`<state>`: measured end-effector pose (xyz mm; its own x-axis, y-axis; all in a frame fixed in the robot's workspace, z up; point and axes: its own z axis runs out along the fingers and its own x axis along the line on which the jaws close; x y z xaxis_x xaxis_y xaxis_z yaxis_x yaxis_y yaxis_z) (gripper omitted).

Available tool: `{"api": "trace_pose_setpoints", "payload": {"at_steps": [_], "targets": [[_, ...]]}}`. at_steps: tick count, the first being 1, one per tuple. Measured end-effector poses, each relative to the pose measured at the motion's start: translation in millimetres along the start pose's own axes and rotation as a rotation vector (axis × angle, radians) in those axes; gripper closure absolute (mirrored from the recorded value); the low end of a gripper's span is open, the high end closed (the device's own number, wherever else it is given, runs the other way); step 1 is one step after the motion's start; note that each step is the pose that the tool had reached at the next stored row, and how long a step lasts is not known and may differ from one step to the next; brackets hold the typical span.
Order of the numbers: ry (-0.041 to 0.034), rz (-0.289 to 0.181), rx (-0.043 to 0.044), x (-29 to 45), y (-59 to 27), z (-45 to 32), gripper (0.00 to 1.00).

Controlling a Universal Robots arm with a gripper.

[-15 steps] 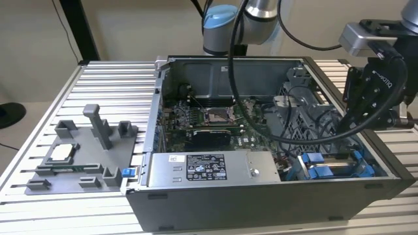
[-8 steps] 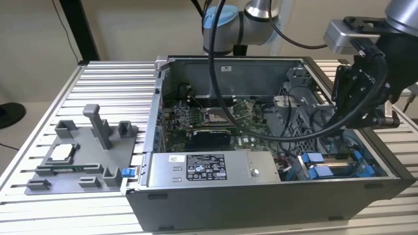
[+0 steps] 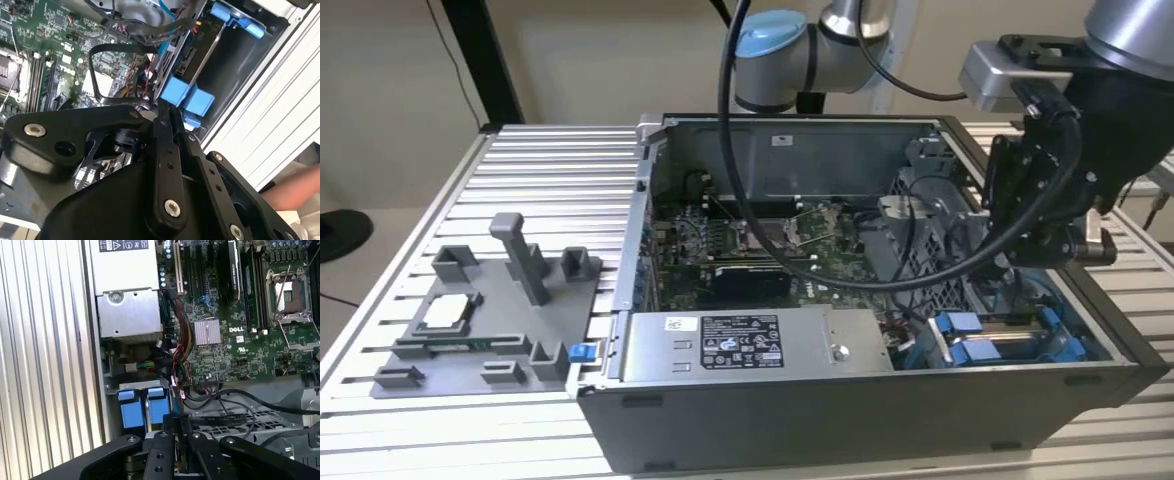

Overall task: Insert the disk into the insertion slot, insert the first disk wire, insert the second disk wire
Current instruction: 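Insert the second disk wire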

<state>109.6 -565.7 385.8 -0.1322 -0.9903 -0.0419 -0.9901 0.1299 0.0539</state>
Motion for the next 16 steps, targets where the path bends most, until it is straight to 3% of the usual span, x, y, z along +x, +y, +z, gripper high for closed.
{"api": "trace_pose_setpoints", "payload": {"at_steps": [6, 8, 10, 13, 16], "targets": [[-0.0164, -0.001, 0.0032, 20.4, -2.4, -0.7, 1.0], [-0.0256, -0.002, 0.0076, 25.2, -3.2, -0.3, 1.0], [-0.0365, -0.004, 0.0191, 25.5, -3.2, 0.0, 1.0], [-0.0626, -0.009, 0.0348, 25.5, -3.3, 0.2, 1.0], [-0.0708, -0.01, 0.0411, 25.4, -4.3, 2.3, 1.0]]}}
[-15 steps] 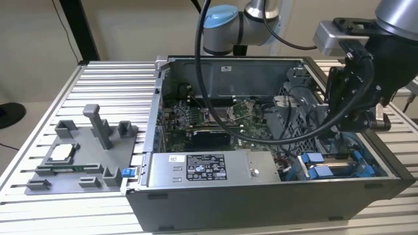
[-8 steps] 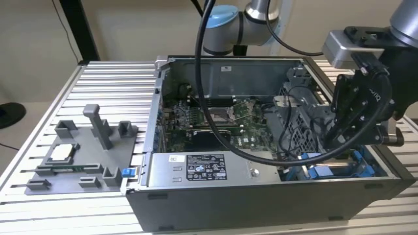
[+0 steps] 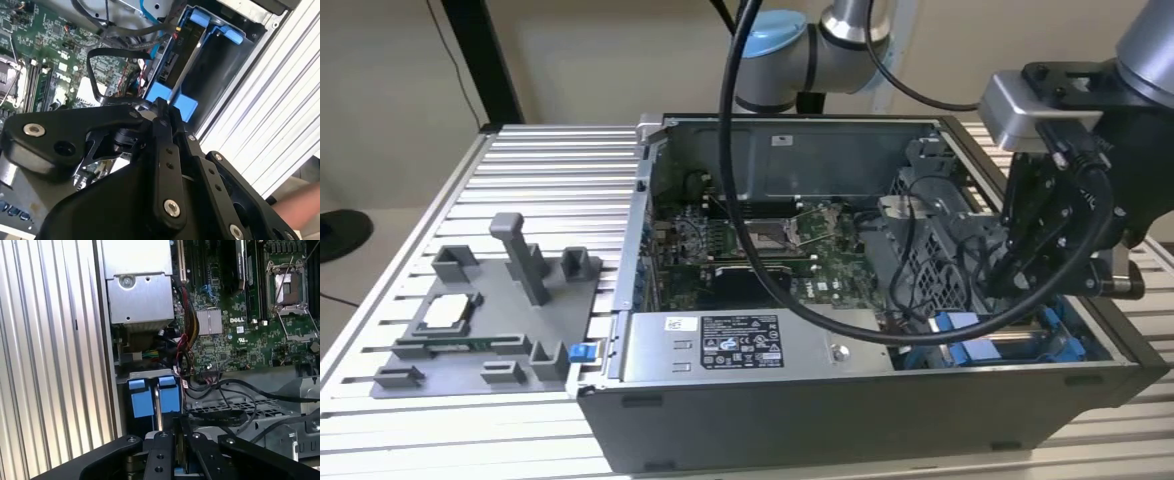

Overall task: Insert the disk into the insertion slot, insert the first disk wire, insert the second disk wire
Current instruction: 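Insert the second disk wire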

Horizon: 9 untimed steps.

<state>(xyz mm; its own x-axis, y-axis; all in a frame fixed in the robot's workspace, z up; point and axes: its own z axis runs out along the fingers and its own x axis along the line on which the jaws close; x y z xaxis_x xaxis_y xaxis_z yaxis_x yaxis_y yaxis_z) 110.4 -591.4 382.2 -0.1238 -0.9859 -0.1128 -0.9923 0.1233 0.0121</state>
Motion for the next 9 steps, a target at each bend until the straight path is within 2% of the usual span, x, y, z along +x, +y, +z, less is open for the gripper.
{"api": "trace_pose_setpoints", "payload": {"at_steps": [2, 9], "targets": [[0.0002, -0.001, 0.0013, 0.1, -1.7, 2.8, 1.0], [0.0086, -0.01, 0.0036, -2.0, -9.3, 14.9, 1.0]]}}
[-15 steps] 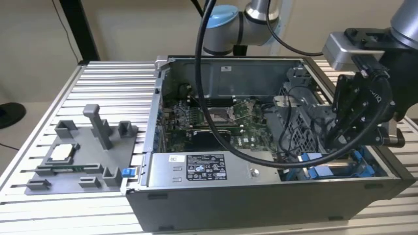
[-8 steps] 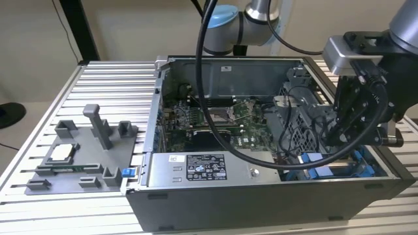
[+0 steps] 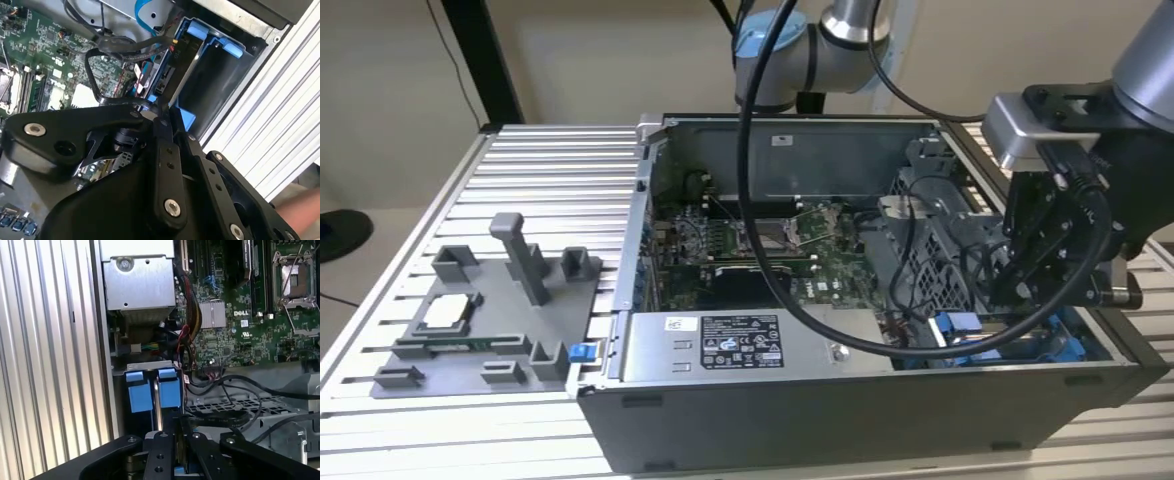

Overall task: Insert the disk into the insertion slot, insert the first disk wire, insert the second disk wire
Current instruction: 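Insert the second disk wire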

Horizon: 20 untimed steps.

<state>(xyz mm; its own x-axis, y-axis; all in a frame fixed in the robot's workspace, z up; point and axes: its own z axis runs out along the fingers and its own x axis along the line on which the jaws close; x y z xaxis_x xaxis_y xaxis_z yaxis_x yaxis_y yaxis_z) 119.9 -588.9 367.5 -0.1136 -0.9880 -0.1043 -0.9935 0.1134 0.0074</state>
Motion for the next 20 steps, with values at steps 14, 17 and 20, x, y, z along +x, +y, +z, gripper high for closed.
{"api": "trace_pose_setpoints", "payload": {"at_steps": [14, 17, 20], "targets": [[0.0507, -0.005, 0.0132, -8.6, 0.0, 8.8, 1.0], [0.0506, -0.005, 0.0132, -8.6, 0.1, 9.0, 1.0], [0.0504, -0.005, 0.0135, -8.8, 0.2, 9.9, 1.0]]}}
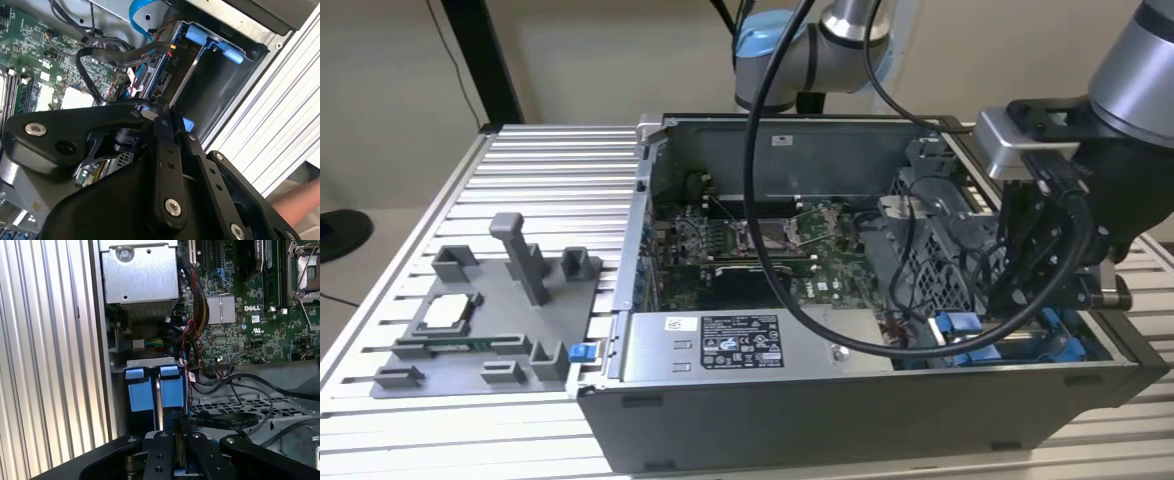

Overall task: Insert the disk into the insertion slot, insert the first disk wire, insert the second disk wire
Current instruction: 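Insert the second disk wire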

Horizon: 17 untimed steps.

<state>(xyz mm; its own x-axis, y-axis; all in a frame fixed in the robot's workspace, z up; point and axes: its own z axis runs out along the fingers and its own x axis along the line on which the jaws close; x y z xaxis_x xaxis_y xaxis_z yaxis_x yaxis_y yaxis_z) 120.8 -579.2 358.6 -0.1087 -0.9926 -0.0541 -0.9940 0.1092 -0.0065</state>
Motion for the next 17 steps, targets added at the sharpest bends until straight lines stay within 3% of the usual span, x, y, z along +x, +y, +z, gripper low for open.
{"api": "trace_pose_setpoints", "payload": {"at_steps": [7, 11, 17], "targets": [[-0.0024, -0.001, 0.0061, -4.7, -1.2, 3.3, 1.0], [-0.0025, -0.005, 0.0062, -5.8, -7.4, 3.6, 1.0], [-0.0026, -0.006, 0.0061, -5.9, -8.0, 3.7, 1.0]]}}
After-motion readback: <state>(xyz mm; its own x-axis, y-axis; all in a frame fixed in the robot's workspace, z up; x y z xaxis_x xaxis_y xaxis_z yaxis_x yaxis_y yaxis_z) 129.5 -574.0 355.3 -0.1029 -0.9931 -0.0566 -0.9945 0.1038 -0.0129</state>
